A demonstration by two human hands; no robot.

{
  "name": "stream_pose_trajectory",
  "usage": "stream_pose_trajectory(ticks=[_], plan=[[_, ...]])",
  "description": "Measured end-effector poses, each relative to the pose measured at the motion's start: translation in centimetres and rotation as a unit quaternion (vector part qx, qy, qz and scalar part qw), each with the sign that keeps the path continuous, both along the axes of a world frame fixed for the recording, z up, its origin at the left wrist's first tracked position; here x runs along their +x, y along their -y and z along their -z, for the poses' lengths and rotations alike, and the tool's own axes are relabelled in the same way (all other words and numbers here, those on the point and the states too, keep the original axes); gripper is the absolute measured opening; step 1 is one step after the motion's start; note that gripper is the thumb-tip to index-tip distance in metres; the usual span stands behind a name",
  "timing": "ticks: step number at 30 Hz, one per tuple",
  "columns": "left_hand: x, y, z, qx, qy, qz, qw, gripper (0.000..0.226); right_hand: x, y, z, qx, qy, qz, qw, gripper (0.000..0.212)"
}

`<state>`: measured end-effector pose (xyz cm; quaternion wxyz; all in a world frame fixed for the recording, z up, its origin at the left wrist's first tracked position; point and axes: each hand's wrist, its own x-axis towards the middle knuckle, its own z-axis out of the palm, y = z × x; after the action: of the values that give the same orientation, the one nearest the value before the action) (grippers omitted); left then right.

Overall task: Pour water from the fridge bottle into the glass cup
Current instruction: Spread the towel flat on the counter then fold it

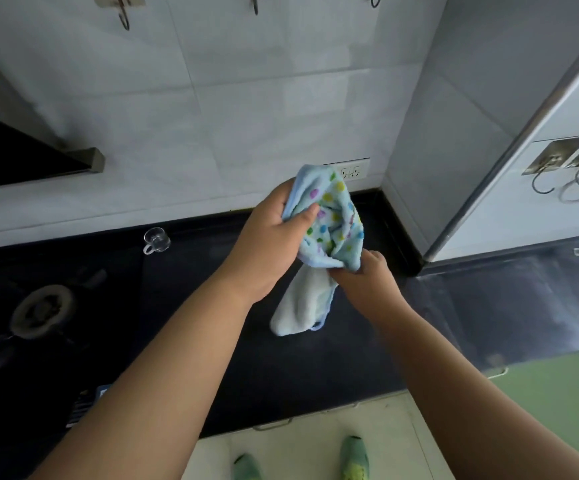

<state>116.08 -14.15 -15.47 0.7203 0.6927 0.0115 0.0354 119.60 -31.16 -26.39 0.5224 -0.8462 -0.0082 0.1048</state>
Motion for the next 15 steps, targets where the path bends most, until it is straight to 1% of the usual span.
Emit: stream_pose_trajectory(ticks=[2,6,9,12,13,15], plan=[[0.1,0.3,-0.5,-0.02,-0.004,0.006,1.0,0.04,-0.3,-0.3,0.2,0.053,-0.062,0.008,0.997,0.024],[0.2,-0.1,-1.5,-0.081,-0.013,-0.009,0.997,0.029,-0.8,-0.8,1.0,0.069,-0.094,-0.007,0.993,0.013],[0.2,-1.4,-1.9,-0.103,-0.013,-0.026,0.994,0.03,-0.8,-0.6,1.1,0.091,-0.125,-0.029,0.988,0.023],[0.0,-2.8,-2.0,-0.12,-0.019,-0.041,0.992,0.035,-0.9,-0.2,0.6,0.125,-0.141,-0.067,0.98,0.017],[0.0,-3.2,-2.1,-0.123,-0.023,-0.043,0.991,0.036,-0.9,-0.1,0.4,0.144,-0.163,-0.083,0.973,0.019],[0.0,-3.6,-2.2,-0.116,-0.035,-0.044,0.992,0.041,-1.0,0.2,0.3,0.203,-0.225,-0.124,0.945,0.028]])
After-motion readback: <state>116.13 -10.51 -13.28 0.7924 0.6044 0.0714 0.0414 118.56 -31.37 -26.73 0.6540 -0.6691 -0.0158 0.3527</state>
